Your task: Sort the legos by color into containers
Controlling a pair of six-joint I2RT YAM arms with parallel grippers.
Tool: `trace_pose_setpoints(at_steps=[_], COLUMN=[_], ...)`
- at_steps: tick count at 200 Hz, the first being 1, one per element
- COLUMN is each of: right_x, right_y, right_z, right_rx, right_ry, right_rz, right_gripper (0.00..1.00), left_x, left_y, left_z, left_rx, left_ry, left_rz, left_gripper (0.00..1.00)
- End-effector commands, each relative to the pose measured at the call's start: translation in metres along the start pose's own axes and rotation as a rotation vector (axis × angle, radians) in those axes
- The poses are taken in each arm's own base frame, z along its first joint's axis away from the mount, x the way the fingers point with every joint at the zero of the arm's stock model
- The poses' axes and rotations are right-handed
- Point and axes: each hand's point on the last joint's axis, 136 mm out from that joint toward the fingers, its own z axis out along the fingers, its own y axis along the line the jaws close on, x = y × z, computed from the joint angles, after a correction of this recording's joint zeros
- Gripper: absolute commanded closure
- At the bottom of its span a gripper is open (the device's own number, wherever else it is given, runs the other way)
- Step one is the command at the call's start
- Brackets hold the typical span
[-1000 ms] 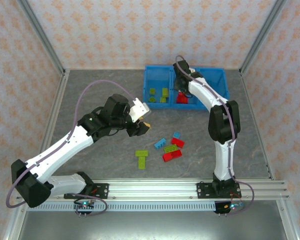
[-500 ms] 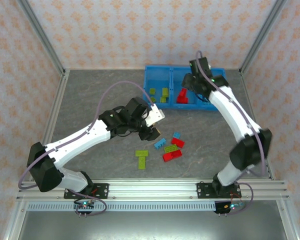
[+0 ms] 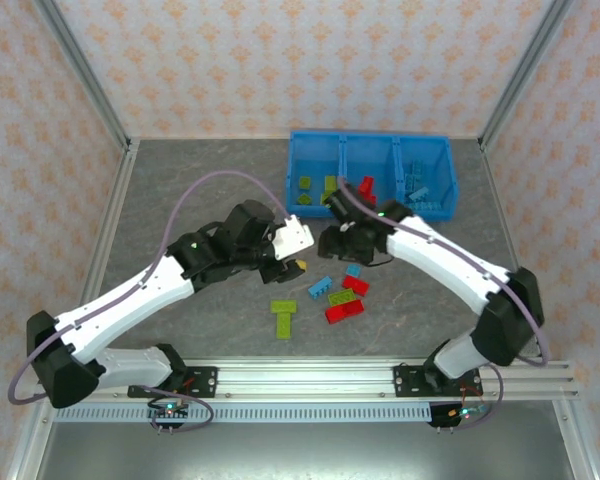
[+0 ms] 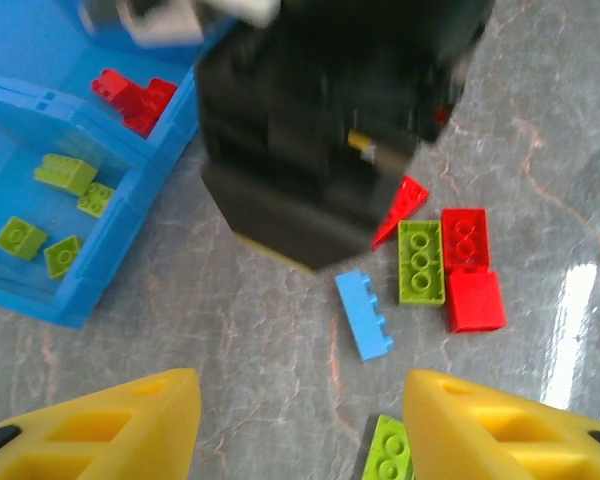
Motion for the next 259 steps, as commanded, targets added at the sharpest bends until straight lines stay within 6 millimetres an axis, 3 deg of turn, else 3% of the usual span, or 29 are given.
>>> trace_pose_setpoints(at_steps=[1, 17, 47, 64, 138, 203, 243, 259], right_x=[0.019, 0.029, 0.043, 0.047, 0.043, 0.023, 0.007, -0.002], right_y=[0.007, 0.011, -0.001, 0.001, -0.003, -0.018, -0.015, -0.008], right_z=[0.024, 0.04, 0.062, 0.074, 0.11, 0.114, 0.098, 0.087], right_rx=[0.062, 0.107, 0.187, 0.175, 0.238, 0.364, 0.335, 0.283], right_ry=[0.085, 0.119, 0.159, 0.182, 0.19, 0.115, 0.031, -0.023], right_rz=[0.047, 0.023, 0.023, 0.018, 0.019, -0.049, -0.042, -0.038], right_gripper=[0.36, 0.33, 0.26, 0.24, 0.33, 0.57, 0.74, 0.86], left_x=[0.015, 0.023, 0.037, 0.04, 0.046, 0.048, 0.052, 0.048], left_y=[0.006, 0.006, 0.005, 0.003, 0.004, 0.003, -0.004, -0.009], left_z=[-0.008, -0.015, -0.022, -0.023, -0.021, -0.019, -0.016, -0.016], left_rx=[-0.067, -0.097, -0.131, -0.136, -0.15, -0.15, -0.115, -0.087], left_ry=[0.014, 0.009, 0.009, -0.002, -0.006, -0.01, -0.01, -0.028], left_rz=[0.086, 0.127, 0.181, 0.183, 0.156, 0.141, 0.139, 0.138], left_gripper=[0.43, 0.43, 0.43, 0.35, 0.35, 0.35, 0.35, 0.35])
